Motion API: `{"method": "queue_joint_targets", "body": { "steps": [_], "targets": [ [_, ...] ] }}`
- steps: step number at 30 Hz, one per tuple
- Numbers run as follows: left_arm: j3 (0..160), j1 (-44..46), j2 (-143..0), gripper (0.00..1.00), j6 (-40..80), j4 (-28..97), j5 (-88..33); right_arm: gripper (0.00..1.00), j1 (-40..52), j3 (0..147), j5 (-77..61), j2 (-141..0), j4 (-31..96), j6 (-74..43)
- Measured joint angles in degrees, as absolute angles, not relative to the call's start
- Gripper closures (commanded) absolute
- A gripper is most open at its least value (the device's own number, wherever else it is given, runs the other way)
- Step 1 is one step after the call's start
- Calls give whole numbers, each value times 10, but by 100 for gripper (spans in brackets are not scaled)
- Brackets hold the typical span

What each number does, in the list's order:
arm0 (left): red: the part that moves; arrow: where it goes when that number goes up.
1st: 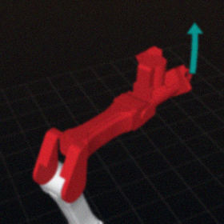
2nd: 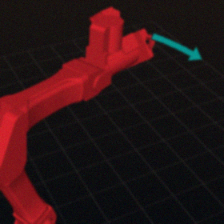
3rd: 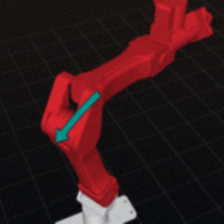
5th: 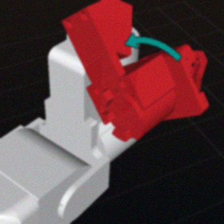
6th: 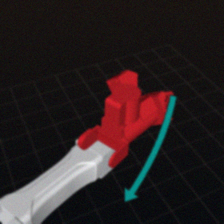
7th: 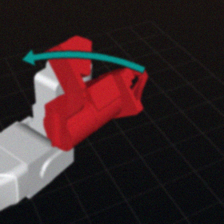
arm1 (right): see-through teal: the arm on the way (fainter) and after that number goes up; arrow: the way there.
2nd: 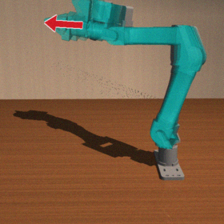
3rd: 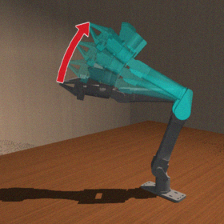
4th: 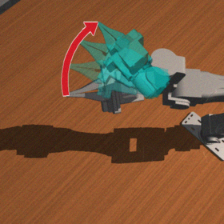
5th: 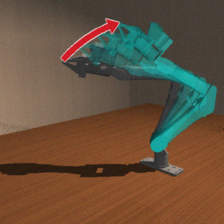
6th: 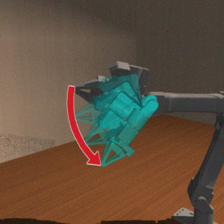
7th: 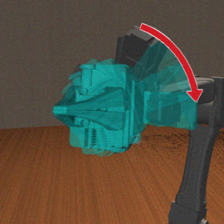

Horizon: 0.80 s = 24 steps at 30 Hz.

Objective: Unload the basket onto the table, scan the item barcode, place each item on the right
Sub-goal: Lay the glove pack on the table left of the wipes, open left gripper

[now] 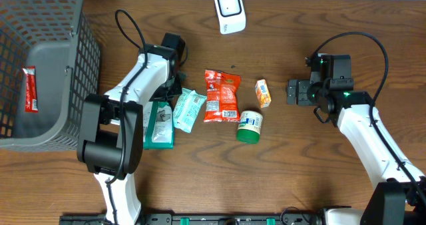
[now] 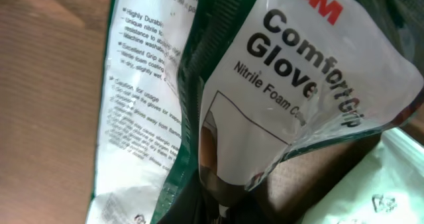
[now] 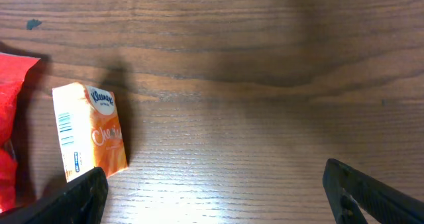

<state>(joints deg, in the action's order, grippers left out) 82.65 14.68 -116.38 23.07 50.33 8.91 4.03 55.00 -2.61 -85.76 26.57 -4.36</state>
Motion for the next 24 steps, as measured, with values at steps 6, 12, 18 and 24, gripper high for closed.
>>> {"method": "queue_joint_targets", "body": {
  "steps": [6, 12, 18, 24],
  "targets": [
    [799, 156, -1164, 92, 246, 484, 87, 1, 40, 550, -26, -858, 266, -44],
    [794, 178, -1164, 93, 255, 479, 58, 1, 40, 550, -26, -858, 266, -44],
    [794, 193, -1164, 85, 255, 462, 43, 1, 40, 550, -26, -858, 266, -44],
    [794, 194, -1164, 40, 258, 460, 30, 1, 40, 550, -26, -858, 266, -44]
  ]
}}
